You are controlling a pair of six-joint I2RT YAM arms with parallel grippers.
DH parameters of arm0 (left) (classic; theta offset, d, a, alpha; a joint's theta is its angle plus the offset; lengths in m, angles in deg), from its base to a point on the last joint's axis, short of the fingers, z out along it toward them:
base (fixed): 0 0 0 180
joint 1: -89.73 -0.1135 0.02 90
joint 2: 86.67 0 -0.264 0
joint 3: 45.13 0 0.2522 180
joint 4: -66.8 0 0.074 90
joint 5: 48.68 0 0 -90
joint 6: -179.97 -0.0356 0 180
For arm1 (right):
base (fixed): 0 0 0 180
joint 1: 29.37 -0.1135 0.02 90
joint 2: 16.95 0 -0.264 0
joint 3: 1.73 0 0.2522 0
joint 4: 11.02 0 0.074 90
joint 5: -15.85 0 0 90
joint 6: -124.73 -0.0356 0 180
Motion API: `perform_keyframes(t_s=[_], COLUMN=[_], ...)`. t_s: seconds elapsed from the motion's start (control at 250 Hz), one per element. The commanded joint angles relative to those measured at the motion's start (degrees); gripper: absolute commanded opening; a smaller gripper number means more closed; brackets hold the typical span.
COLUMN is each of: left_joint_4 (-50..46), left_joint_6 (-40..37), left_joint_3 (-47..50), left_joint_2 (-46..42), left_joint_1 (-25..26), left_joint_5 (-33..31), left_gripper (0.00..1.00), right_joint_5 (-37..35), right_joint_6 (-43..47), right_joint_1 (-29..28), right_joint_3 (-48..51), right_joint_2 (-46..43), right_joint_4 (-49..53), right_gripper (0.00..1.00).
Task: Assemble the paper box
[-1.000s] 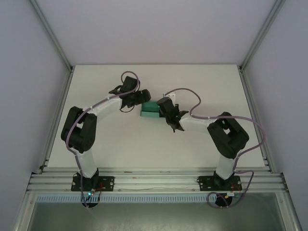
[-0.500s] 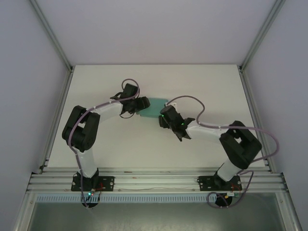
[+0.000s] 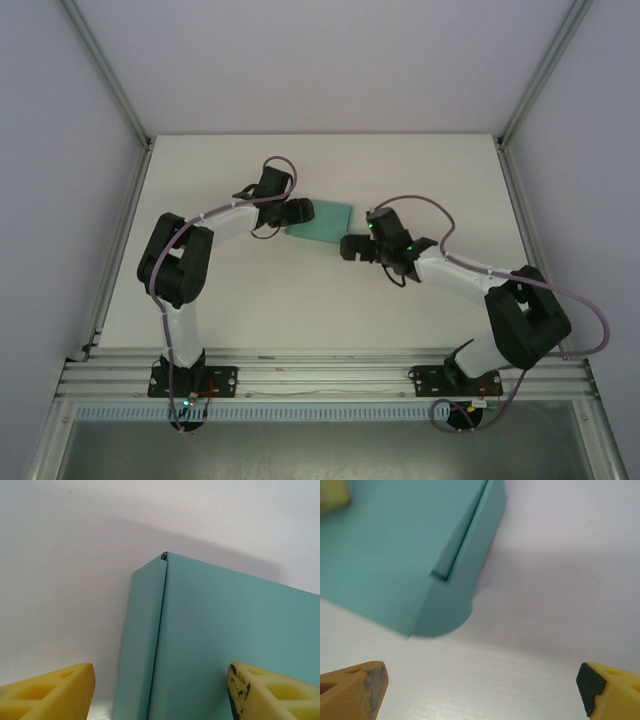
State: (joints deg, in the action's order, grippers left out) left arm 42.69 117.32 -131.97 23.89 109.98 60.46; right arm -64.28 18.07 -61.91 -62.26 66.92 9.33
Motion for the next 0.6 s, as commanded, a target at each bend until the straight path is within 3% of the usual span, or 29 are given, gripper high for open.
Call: perform_keyframes(t_s=[0.0, 0.116, 0.348, 0.448, 0.596], left_joint_4=[-2.43, -1.87, 0.30, 0.41, -1.00], left_joint_6=[-3.41, -2.83, -1.04, -1.17, -2.39], left_joint_3=[-1.72, -1.60, 0.22, 0.52, -0.03], left_joint_2=[1.79, 2.53, 1.87, 1.42, 0.64], left_joint_1=[-0.47, -0.46, -0.47, -0.45, -0.56], left_joint_5=[0.96, 1.50, 1.35, 1.54, 0.10], left_gripper=[0.70, 0.70, 0.69, 0.69, 0.69], right_joint_5=[7.45, 8.86, 8.02, 9.19, 9.24], right_joint_6=[-5.94, -7.79, -8.15, -7.30, -6.97], right_joint_1=[3.85, 5.54, 6.23, 6.33, 6.94], right_joint_3=[-5.00, -11.89, -24.20, -24.17, -22.84], right_joint_2=[2.96, 9.42, 23.72, 26.41, 28.25], right_joint_4=[-3.43, -3.13, 4.19, 3.26, 2.80], right_gripper=[0.98, 0.98, 0.86, 0.78, 0.54])
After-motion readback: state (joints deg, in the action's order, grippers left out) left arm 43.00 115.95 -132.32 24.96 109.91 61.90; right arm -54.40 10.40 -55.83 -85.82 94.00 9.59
